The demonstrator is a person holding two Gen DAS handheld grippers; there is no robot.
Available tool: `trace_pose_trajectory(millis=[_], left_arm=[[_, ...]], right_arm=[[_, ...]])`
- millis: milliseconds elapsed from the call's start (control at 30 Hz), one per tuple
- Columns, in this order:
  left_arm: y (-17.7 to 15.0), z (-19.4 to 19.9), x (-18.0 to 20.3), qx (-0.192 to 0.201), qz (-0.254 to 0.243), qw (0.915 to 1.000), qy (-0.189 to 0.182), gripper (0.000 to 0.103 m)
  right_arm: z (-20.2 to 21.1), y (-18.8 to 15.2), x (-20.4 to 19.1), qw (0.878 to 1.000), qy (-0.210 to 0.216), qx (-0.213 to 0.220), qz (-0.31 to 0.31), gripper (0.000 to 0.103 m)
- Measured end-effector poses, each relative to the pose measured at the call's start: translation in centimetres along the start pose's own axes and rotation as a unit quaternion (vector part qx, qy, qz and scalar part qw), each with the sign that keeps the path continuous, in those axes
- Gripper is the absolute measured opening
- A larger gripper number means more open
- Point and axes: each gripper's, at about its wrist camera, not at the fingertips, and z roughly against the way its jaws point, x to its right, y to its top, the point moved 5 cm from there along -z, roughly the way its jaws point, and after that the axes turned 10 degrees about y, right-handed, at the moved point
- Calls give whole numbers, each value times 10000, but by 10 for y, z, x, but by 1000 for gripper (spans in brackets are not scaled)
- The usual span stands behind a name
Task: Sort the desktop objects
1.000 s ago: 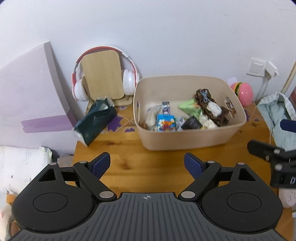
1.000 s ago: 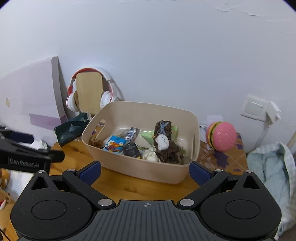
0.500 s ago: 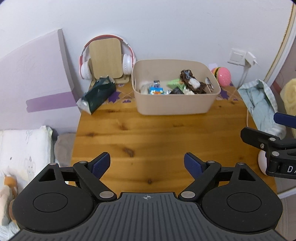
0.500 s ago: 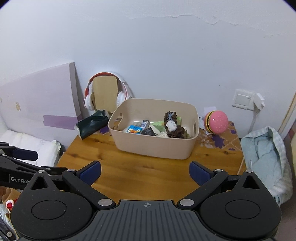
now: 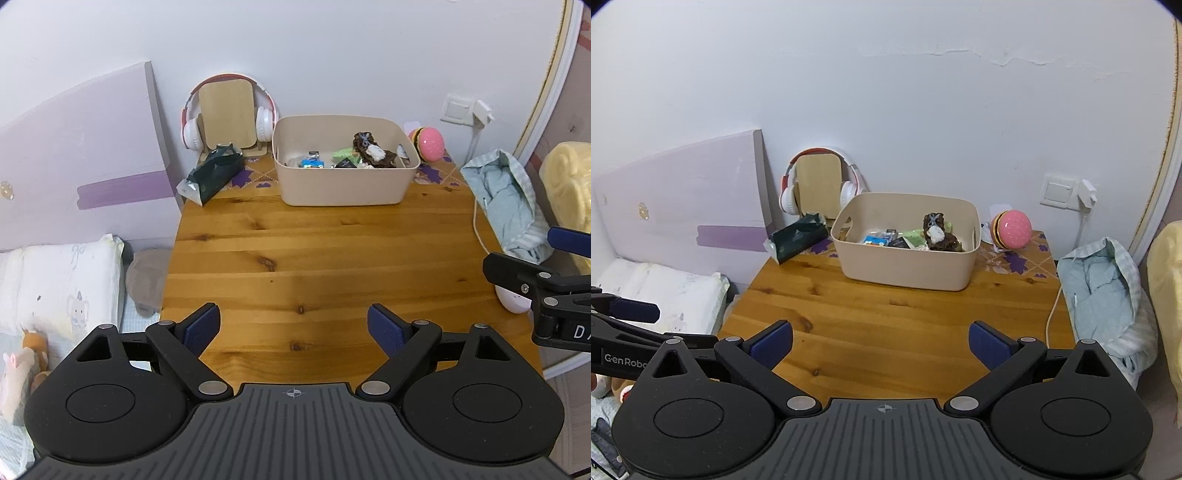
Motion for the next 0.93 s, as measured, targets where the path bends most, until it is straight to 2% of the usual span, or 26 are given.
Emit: trace_pose_trajectory(millis=[333, 633, 933], left_arm=[[-30, 31, -2, -12, -85, 9998, -164, 88], [-36, 46, -6, -2, -79, 9995, -315, 88], [-39, 53, -1, 28, -197, 9992, -338, 88]], right_arm=[[43, -8, -19, 9999, -26, 3, 170, 103], [68, -14, -31, 9996, -13, 15, 286, 103], [73, -18, -30, 9997, 31, -58, 244, 103]])
